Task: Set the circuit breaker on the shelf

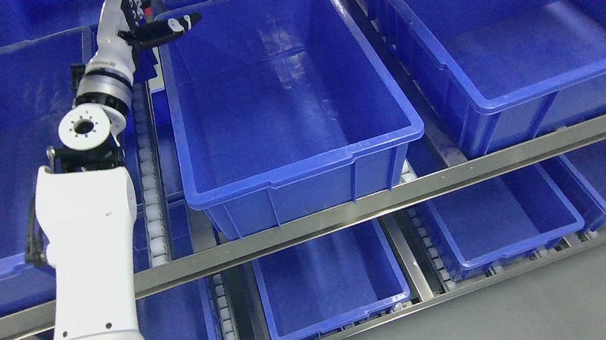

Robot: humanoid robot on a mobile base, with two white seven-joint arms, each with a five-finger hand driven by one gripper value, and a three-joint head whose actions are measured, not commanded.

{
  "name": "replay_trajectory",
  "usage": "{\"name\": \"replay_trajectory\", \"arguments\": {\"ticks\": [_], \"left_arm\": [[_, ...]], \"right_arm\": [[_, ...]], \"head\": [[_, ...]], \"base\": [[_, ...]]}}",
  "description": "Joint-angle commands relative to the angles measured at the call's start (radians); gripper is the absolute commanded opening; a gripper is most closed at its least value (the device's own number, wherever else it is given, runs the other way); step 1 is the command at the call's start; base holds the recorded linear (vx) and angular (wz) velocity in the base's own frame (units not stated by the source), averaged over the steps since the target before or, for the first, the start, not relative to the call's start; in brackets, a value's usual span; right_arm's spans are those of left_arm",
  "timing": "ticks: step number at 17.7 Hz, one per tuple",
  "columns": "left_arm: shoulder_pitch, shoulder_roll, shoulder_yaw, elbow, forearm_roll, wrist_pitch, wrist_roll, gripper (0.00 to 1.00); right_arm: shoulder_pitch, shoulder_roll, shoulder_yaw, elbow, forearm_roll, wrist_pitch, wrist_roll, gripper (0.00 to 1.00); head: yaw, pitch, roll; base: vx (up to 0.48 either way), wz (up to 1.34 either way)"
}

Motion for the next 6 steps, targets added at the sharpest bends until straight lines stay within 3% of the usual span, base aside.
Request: {"name": "replay_trajectory", "arguments": {"ticks": [1, 6], "left_arm": [[0.306, 0.017, -0.070, -0.631, 0.060, 0.031, 0.002, 1.00], [0.302, 0.017, -0.069, -0.640, 0.060, 0.037, 0.000, 1.00]], "right_arm": [[0.000, -0.017, 0.020, 0.000, 0.000, 0.171, 0.001, 1.00], [0.000, -0.017, 0.020, 0.000, 0.000, 0.171, 0.001, 1.00]], "head": [[0.0000, 0.000, 0.000], [0.0000, 0.000, 0.000]], "base": [[-0.007, -0.02], [0.001, -0.01]]}}
